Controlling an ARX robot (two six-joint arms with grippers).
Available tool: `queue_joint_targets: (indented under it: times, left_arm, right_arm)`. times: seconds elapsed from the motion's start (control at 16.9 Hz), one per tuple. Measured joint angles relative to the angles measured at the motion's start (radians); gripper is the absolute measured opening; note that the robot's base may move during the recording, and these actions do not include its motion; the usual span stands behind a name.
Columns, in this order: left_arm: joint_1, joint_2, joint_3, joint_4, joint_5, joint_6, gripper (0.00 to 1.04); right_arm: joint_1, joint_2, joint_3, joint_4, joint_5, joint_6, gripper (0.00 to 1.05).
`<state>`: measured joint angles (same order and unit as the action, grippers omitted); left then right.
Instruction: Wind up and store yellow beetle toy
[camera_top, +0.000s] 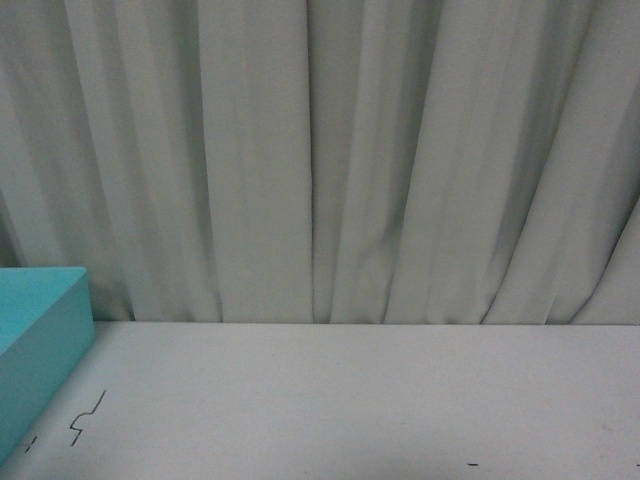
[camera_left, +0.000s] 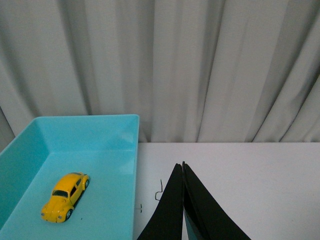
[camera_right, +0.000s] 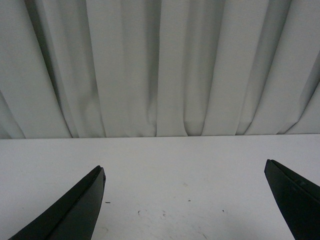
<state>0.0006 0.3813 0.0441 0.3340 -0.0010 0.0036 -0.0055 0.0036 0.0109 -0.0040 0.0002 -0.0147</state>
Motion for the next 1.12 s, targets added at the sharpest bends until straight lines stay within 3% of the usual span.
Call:
queue_joint_targets:
  times: [0.12, 0.71, 0.83, 1.12]
  left_arm:
    - [0.000, -0.038, -0.030, 0.022, 0.000, 0.000, 0.02]
    - [0.000, -0.205, -0.035, -0.157, 0.000, 0.000, 0.02]
    - [0.000, -0.313, -0.034, -0.323, 0.004, 0.000, 0.02]
    - [0.000, -0.375, -0.034, -0.337, 0.000, 0.000, 0.02]
  right_arm:
    - [0.000, 0.000, 0.000, 0.000, 0.000, 0.000, 0.98]
    - [0.000, 0.000, 0.000, 0.000, 0.000, 0.000, 0.98]
    - [0.000, 0.000, 0.000, 0.000, 0.000, 0.000, 0.98]
    - [0.000, 0.000, 0.000, 0.000, 0.000, 0.000, 0.98]
